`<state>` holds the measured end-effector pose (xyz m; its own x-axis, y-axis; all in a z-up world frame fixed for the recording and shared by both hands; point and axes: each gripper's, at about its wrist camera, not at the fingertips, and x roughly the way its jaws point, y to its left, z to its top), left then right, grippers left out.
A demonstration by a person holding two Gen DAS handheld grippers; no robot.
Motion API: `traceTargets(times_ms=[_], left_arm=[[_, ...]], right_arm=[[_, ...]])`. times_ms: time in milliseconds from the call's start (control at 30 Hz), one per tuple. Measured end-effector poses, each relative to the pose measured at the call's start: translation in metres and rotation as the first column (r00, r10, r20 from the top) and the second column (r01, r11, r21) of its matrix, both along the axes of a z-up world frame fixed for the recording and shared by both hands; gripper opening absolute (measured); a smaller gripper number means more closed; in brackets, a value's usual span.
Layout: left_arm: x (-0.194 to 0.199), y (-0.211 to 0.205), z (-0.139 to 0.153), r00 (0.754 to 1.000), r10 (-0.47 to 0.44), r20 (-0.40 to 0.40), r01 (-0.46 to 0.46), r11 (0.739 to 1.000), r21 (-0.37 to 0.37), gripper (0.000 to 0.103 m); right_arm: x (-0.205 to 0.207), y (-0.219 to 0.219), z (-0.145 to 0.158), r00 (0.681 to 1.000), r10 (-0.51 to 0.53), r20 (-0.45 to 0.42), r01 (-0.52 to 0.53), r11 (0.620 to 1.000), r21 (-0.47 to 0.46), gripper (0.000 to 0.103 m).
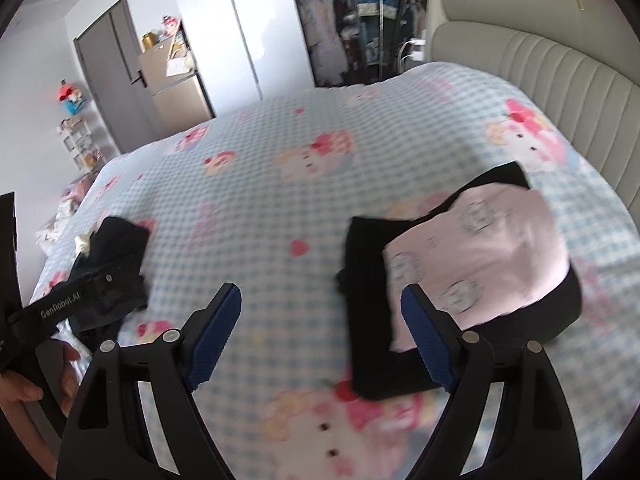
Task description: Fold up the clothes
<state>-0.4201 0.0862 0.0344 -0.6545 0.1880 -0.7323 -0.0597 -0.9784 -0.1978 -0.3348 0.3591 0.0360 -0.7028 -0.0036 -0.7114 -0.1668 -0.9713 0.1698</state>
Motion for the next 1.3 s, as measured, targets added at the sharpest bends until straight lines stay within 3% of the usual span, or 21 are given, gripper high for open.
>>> traceTargets(times_ms=[200, 267, 433, 533, 700, 833, 1000, 1167, 1300], left_arm=[[0.045, -0.053, 0.001, 0.999, 0.035, 0.007, -0.035, 0.998, -0.057, 0.077], [0.066, -0.068, -0.001, 0.999, 0.041, 0.011, -0.04, 0.997, -0.073, 0.077], [0.135, -0.1, -0.007, 1.0, -0.029, 0.0, 0.029, 0.996, -0.083, 0.084], [0.185, -0.118, -0.009, 0.999, -0.021, -0.033, 0.017, 0.993, -0.116, 0.086], [0.263, -0.149, -0.011, 0.999, 0.017, -0.047, -0.019, 0.999, -0.042, 0.088], [0.314, -0.158, -0.009, 0.996, 0.048, -0.077, -0.05, 0.999, -0.016, 0.094], [0.365, -0.157, -0.003, 0.991, 0.082, -0.109, -0.091, 0.993, -0.079, 0.094], [0.412, -0.136, 0.013, 0.986, 0.025, -0.167, -0.052, 0.986, -0.16, 0.094], [0.438, -0.126, 0.012, 0.986, 0.024, -0.165, -0.049, 0.988, -0.146, 0.094]], right_arm=[[0.021, -0.047, 0.005, 0.999, 0.046, 0.022, -0.045, 0.999, -0.022, 0.085], [0.033, -0.06, 0.007, 0.999, 0.05, 0.018, -0.05, 0.998, -0.04, 0.09], [0.082, -0.098, 0.007, 0.997, 0.071, 0.026, -0.069, 0.996, -0.053, 0.095], [0.123, -0.123, 0.007, 0.995, 0.104, 0.008, -0.103, 0.994, -0.039, 0.102], [0.189, -0.15, 0.007, 0.993, 0.117, -0.033, -0.119, 0.99, -0.08, 0.102], [0.239, -0.166, 0.007, 0.994, 0.098, -0.053, -0.102, 0.991, -0.084, 0.103], [0.297, -0.188, 0.008, 0.995, 0.089, -0.051, -0.09, 0.996, -0.025, 0.103], [0.337, -0.203, 0.015, 0.993, 0.108, -0.04, -0.105, 0.992, 0.065, 0.103], [0.364, -0.203, 0.021, 0.994, 0.082, -0.075, -0.076, 0.994, 0.075, 0.103]])
